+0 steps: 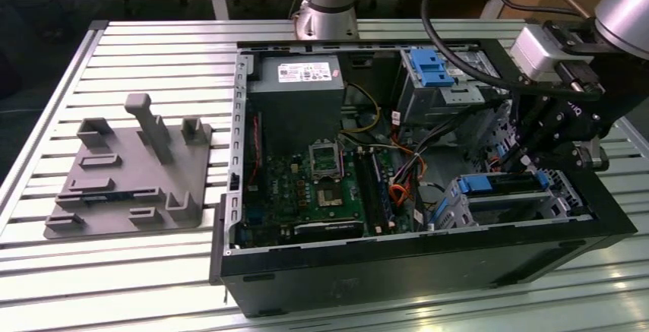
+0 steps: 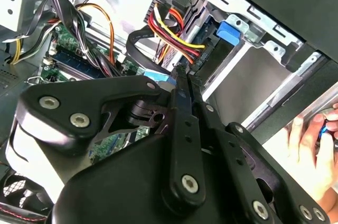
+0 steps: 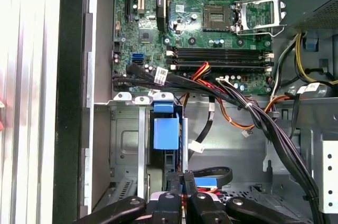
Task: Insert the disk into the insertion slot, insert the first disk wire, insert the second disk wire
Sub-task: 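Insert the second disk wire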
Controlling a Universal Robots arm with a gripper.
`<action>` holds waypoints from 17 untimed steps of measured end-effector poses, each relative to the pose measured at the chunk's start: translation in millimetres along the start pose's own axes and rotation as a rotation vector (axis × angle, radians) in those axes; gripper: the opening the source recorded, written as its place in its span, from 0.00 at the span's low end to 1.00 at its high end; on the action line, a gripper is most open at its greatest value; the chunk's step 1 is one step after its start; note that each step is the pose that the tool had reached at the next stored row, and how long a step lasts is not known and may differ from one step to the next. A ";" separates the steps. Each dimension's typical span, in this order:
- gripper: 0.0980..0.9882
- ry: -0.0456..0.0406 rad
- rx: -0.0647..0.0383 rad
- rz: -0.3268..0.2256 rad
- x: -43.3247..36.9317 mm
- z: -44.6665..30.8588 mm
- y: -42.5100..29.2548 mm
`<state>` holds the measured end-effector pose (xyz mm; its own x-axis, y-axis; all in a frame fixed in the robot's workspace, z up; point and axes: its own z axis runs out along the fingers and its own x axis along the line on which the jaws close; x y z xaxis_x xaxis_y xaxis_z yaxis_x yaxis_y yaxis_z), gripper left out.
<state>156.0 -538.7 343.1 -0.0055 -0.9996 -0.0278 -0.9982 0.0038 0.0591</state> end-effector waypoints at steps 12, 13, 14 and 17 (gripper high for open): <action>0.05 -0.0013 -0.019 0.001 0.2 0.3 -2.5; 0.05 -0.0013 -0.019 0.001 0.2 0.3 -2.9; 0.05 -0.0013 -0.019 0.002 0.2 0.3 -3.1; 0.05 -0.0013 -0.019 0.001 0.7 0.3 -3.3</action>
<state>159.3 -539.5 342.6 -0.0070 -0.9996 -0.0290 -0.9969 0.0047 0.0784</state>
